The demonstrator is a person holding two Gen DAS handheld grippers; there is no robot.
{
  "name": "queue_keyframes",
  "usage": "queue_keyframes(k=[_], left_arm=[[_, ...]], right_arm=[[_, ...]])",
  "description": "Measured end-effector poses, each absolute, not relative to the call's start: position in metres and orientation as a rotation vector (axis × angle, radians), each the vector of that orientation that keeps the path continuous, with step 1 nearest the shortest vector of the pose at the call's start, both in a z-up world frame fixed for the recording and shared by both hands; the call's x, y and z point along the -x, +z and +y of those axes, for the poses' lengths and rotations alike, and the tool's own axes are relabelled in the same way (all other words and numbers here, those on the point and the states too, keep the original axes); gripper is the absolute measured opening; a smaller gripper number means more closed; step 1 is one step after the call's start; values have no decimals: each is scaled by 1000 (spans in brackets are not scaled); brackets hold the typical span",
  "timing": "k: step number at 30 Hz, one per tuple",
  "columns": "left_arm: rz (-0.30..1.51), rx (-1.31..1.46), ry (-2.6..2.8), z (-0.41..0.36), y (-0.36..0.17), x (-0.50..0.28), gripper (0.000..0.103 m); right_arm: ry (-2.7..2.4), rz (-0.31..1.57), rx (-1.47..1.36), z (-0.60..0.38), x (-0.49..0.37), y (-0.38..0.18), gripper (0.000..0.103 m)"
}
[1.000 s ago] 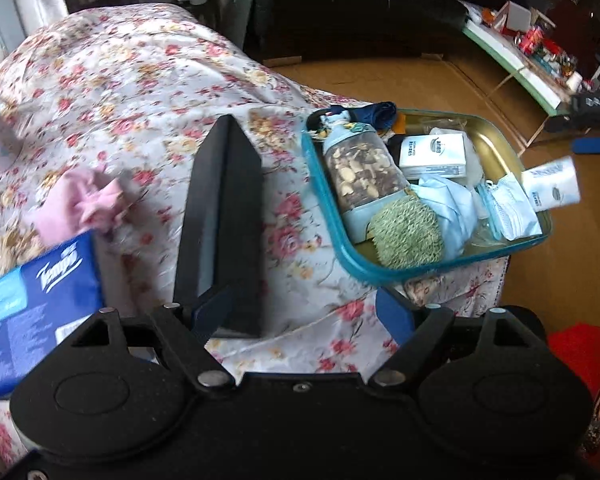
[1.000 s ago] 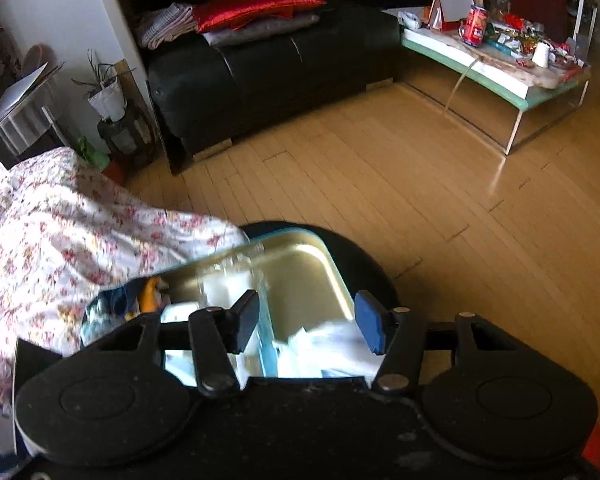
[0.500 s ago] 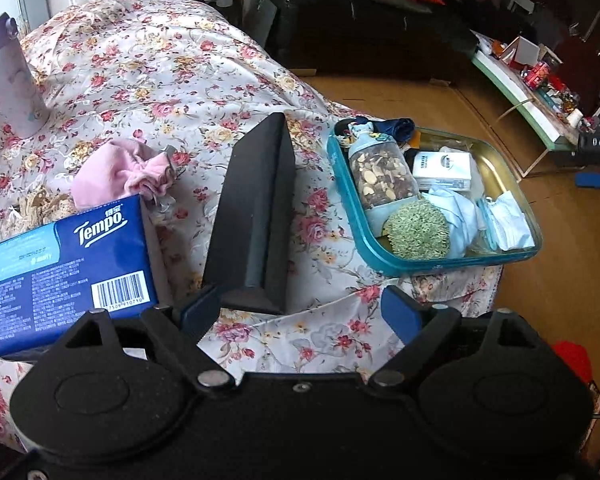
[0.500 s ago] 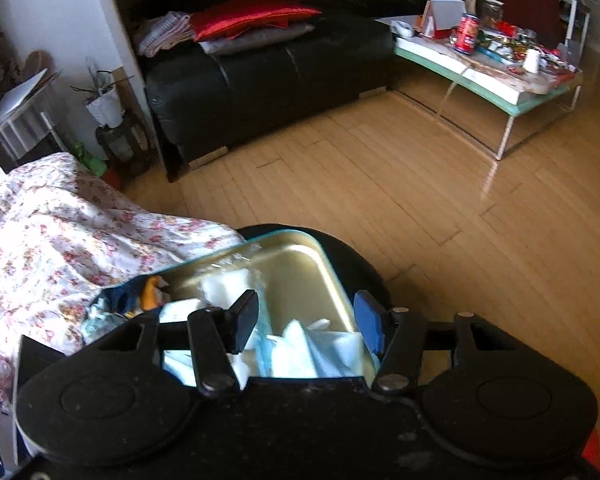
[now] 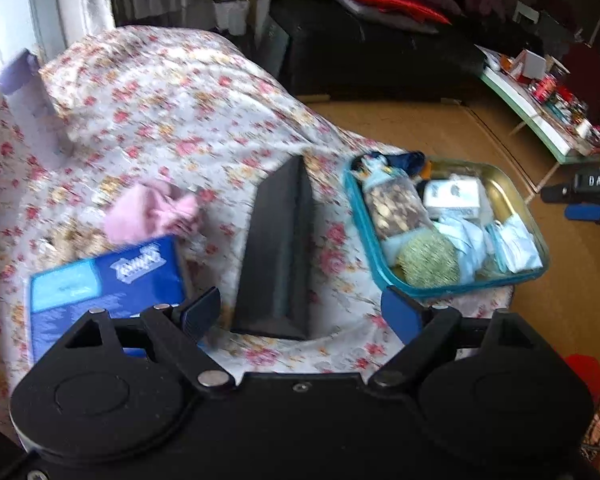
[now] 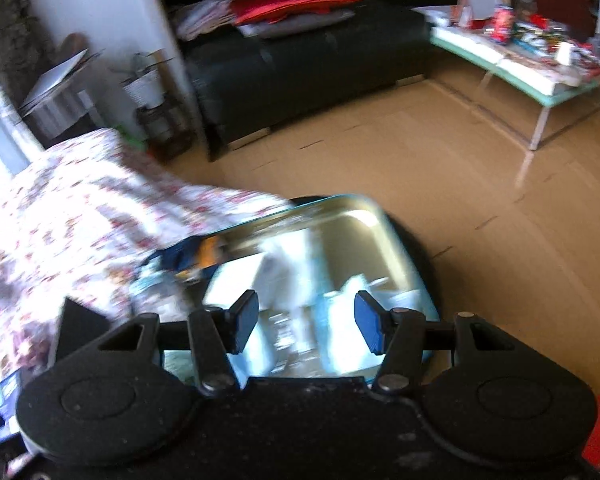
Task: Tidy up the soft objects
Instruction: 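Move both open tools back over the bed toward the pink cloth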
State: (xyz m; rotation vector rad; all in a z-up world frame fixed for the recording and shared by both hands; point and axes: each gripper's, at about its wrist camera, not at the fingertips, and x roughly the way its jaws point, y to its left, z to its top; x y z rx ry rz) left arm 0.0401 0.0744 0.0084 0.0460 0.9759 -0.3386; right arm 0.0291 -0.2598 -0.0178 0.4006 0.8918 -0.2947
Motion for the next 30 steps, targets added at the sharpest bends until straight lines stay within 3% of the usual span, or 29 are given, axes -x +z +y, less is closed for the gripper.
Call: queue_keyframes(k=[10,21,28,30], left_arm=[[876,-31,-162,142,31,-73,90],[863,105,154,254,17,-141,93],[896,102,247,284,-20,-164,96],[930,123,225,290,-30,-168,96]], right_arm=[[-73,905,-333,-169,-51,-5,59],[93,903,-225,-68,-76,12,86],[150,913,-160,-9,-93,16,91],[144,905,-138,9,-98,16,99]])
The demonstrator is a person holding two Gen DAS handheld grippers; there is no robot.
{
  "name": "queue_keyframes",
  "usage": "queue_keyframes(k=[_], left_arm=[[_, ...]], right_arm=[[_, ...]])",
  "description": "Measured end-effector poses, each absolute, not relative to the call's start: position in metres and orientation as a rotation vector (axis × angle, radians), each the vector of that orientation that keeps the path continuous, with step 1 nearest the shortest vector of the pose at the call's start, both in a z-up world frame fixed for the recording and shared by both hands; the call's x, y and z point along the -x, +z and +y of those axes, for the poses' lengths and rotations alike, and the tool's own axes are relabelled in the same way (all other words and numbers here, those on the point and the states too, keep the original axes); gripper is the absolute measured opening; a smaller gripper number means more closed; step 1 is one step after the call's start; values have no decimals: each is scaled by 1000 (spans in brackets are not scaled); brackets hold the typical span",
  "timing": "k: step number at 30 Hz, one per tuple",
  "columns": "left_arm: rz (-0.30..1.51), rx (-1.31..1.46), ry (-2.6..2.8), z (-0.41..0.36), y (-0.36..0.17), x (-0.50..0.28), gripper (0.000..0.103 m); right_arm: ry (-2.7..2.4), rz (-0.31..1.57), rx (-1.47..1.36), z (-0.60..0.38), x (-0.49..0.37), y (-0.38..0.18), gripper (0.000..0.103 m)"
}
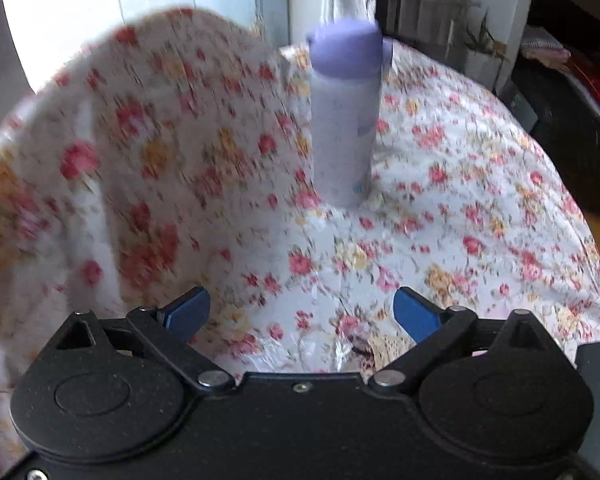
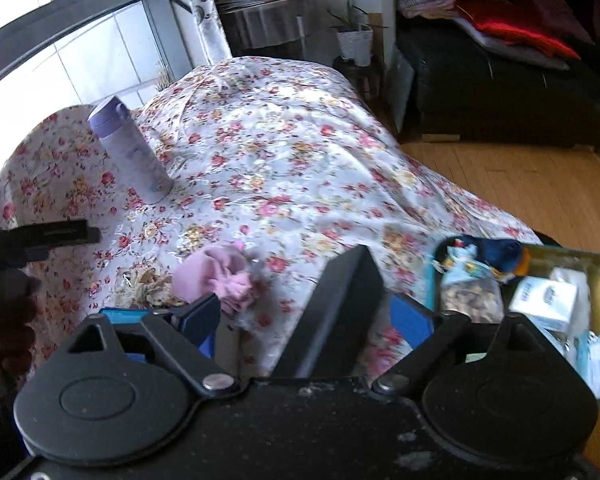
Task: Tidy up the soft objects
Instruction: 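Move both open tools back over the bed toward the pink cloth, then grasp the pink cloth with the right tool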
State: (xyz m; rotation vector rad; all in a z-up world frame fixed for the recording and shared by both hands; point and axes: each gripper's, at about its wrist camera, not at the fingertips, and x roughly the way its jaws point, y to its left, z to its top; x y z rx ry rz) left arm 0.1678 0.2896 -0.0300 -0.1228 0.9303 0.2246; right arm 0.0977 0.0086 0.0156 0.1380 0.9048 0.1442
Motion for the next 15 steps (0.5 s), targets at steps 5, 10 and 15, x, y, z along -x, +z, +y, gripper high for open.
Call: queue_keyframes(k=[5,10,15], left_arm=[[974,199,228,302,-44,-171,96],[1004,229,225,307,-53,-175,96],[993,239,248,312,-54,-176,96]], right_arm=[[138,898,-127,46,-114,11,101],[157,973,-107,85,-146,-13,100],[169,1055,-117,110,-174,-39,100]])
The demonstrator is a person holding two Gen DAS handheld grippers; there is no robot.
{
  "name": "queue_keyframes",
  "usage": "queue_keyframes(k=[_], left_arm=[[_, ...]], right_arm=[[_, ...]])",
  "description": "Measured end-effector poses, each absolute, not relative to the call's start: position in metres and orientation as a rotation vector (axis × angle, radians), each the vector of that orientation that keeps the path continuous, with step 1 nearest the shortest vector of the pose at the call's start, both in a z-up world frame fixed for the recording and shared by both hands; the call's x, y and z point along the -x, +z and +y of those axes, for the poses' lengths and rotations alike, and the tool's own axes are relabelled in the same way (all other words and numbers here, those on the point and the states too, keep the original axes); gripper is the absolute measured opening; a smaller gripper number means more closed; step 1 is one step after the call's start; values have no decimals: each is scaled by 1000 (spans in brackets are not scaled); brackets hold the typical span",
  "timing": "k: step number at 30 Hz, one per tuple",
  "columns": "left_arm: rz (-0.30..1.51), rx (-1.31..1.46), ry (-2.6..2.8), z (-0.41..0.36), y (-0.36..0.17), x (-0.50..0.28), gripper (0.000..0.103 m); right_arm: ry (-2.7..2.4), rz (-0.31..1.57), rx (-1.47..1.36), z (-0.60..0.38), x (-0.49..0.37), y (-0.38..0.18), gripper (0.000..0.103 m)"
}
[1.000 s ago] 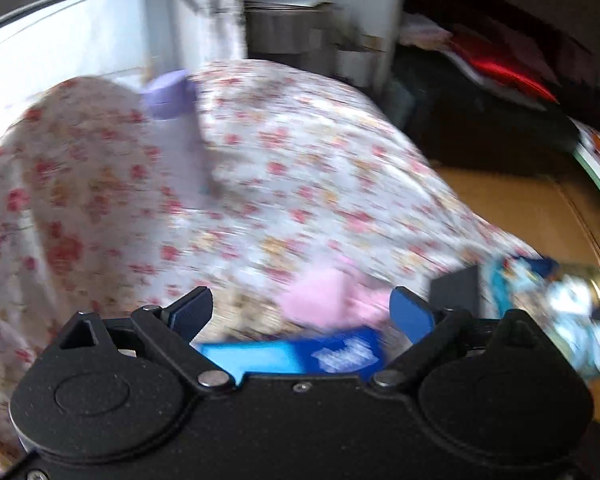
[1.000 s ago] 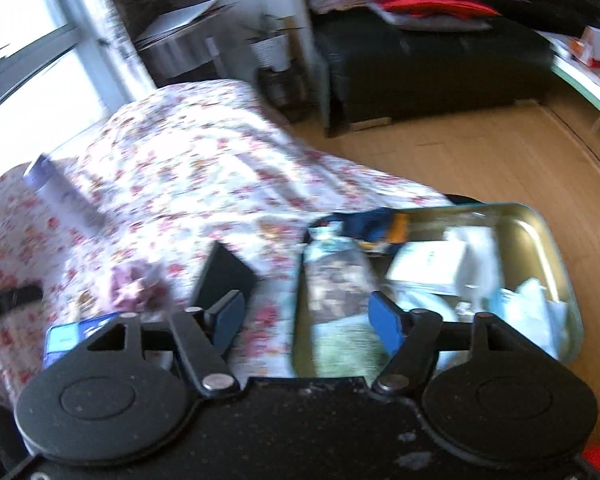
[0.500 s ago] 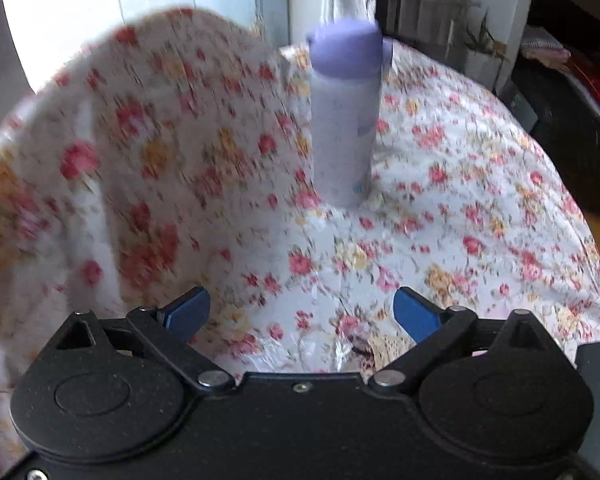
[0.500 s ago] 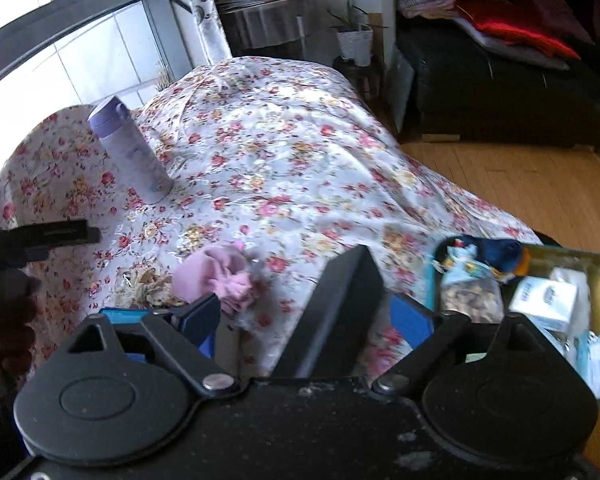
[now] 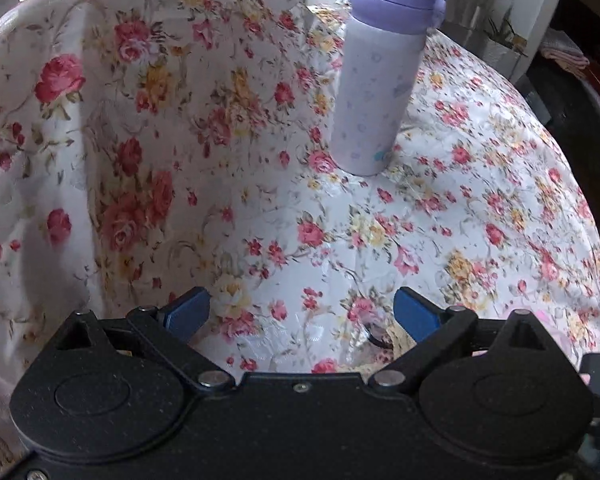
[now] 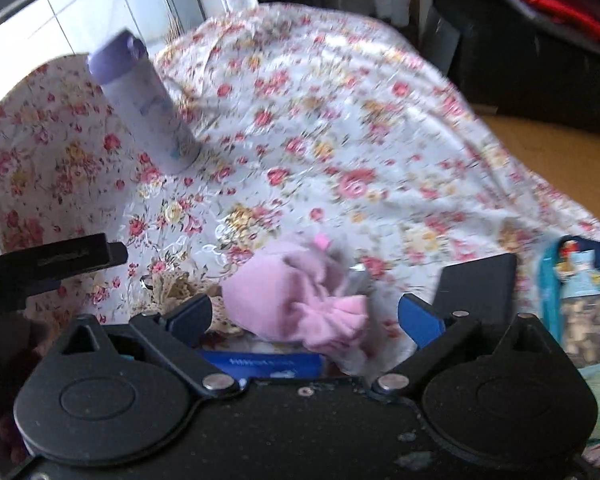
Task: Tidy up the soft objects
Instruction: 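Grasp the pink cloth with the right tool, then grasp the cream lace fabric with the left tool while the right tool holds the pink cloth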
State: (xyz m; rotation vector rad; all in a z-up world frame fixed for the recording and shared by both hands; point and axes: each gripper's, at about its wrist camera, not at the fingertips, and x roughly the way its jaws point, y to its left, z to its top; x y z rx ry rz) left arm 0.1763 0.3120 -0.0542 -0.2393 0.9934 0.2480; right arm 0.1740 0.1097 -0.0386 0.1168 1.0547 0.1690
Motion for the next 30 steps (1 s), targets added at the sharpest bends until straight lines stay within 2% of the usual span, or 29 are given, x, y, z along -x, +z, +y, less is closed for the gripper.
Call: queue_keyframes(k=[10,15,21,30], left_arm=[[1000,242,253,315,-60,-181,96],[1014,242,245,315,-63,-183,96],[1056,230,221,311,-70,-186,96],[1113,154,84,287,-77,-191,96]], right_arm=[[137,1126,47,145,-195,-78,100],[184,1179,24,135,-206,-88,80],[176,1145,-18,129,-216,-77,65],[67,1078,-107,102,-227,-73,62]])
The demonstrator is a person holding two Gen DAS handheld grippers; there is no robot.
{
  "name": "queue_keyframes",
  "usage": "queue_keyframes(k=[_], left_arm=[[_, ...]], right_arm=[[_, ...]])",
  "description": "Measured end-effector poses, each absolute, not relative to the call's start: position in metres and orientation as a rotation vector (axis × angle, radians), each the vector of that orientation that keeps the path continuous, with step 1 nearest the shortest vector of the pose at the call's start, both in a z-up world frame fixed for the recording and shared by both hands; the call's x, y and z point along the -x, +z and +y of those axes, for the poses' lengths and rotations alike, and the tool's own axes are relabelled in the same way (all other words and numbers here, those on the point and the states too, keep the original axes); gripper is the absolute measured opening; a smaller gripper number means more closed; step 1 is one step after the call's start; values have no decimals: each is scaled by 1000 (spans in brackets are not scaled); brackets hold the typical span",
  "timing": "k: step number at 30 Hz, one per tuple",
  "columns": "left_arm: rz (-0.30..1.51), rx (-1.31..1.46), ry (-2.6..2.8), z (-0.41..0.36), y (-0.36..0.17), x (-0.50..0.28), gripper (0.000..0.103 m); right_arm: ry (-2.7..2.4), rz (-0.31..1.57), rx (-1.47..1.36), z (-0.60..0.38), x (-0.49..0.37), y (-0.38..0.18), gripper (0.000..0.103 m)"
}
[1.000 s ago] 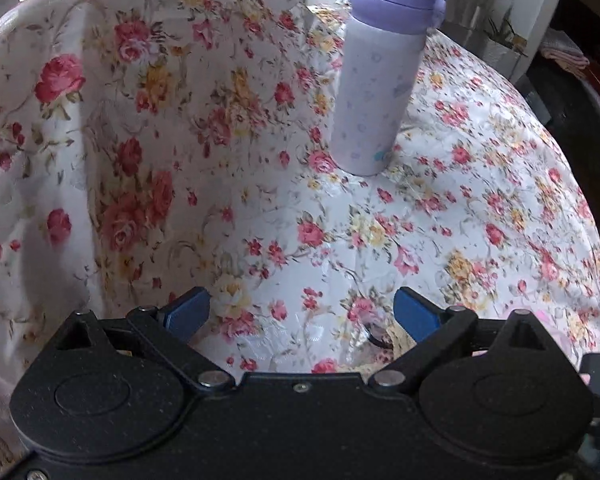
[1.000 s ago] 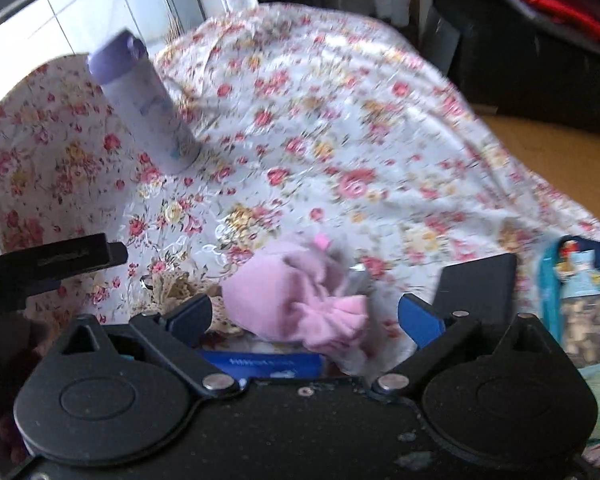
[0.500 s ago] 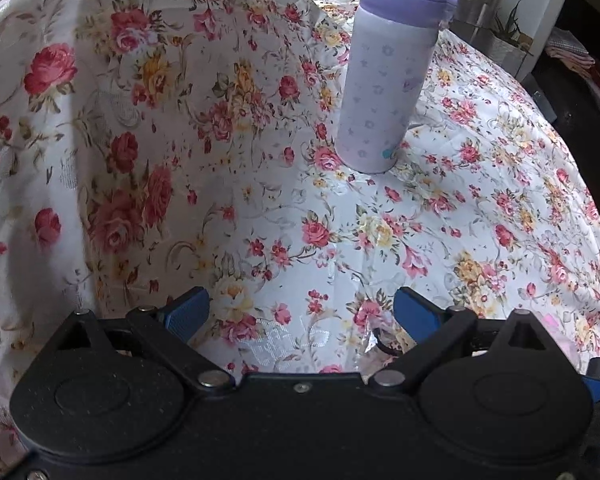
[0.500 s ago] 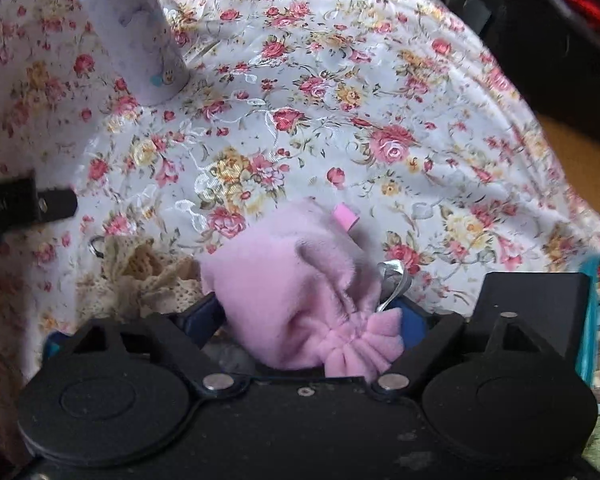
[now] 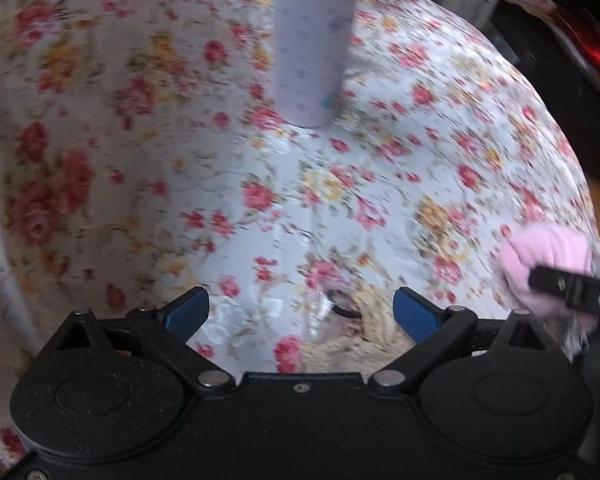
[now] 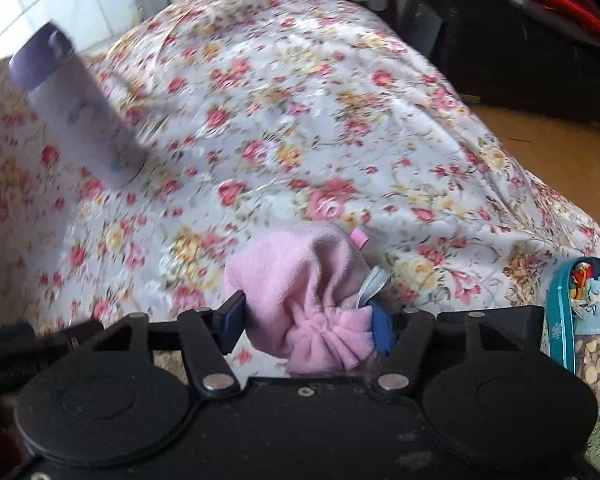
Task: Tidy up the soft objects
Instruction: 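Grasp the cream lace fabric with the left tool while the right tool holds the pink cloth, then lift the lace with the left tool while the right tool carries the pink cloth over the tin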
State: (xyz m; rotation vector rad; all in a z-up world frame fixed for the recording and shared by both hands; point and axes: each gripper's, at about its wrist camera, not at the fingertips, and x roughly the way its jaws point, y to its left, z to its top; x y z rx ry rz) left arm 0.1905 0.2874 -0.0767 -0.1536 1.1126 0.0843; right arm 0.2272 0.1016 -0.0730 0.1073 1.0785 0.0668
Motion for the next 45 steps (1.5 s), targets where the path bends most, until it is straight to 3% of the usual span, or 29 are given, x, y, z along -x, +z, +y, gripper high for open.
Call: queue_keyframes(k=[17,24,32,41,45], left_arm=[[1179,29,3,260,-93,-196,96],[1111,82,9,268,-82,-196,95],[1133,68,-76,260,-84,-193,95],[1200,15,-106,251,-97,-194,95],[1195,9,-119,249,-99,-193,79]], right_arm=[[77,1104,-111,107,-235,-96,73],[82,1108,-85,111,-237,-105,78],[109,1097,-45,110,-239,-101,62],[129,1043,-125,95,-238,-69,61],[156,1009,-127,94,-227,-49,61]])
